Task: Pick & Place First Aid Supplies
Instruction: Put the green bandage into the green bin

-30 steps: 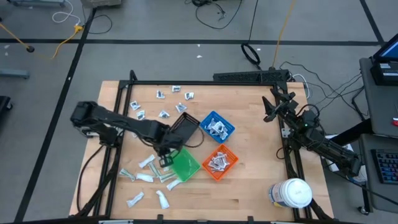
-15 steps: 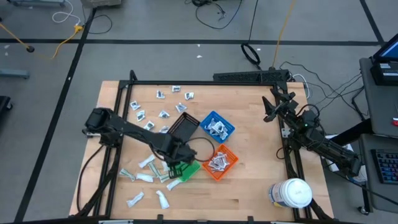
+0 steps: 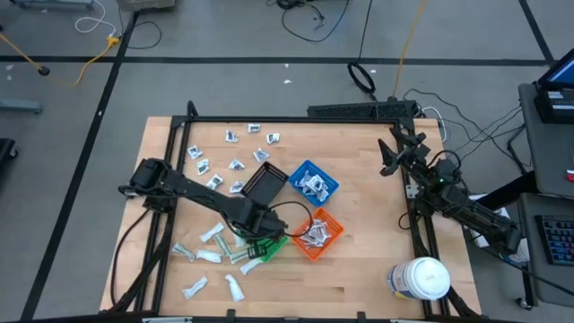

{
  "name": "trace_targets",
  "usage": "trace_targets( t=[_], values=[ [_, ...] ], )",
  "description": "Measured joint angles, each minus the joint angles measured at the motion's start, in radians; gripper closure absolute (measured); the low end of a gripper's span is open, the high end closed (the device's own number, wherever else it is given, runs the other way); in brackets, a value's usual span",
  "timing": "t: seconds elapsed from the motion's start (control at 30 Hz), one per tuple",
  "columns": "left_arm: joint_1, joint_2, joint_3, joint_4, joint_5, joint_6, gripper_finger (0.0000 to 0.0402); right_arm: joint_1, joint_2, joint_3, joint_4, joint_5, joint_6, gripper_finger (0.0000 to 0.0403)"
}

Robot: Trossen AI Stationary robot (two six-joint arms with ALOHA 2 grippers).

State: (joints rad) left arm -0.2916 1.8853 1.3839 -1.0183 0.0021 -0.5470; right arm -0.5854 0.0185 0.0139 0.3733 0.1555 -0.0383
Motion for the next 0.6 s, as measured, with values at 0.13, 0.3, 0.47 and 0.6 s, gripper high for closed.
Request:
trace_targets(
  t=[0.13, 0.3, 0.47, 0.6],
  values=[
    [0.001, -0.006, 0.000, 0.000, -0.004, -0.007, 0.0259, 0.000, 0.000, 0.000, 0.000, 0.000, 0.000, 0.0140],
    [0.014, -0.017, 0.035, -0.081, -0.008, -0.106, 0.0179, 0.000, 0.000, 0.000, 0.000, 0.000, 0.000, 0.0140],
    [0.045, -0.055, 0.063, -0.123, -0.030, -0.252, 0.0148, 0.000, 0.000, 0.000, -0.005, 0.000, 0.000, 0.0140],
    [0.058, -0.085, 0.064, -0.132, -0.029, -0.390, 0.0145, 0.000, 0.000, 0.000, -0.009, 0.000, 0.000, 0.0140]
  ],
)
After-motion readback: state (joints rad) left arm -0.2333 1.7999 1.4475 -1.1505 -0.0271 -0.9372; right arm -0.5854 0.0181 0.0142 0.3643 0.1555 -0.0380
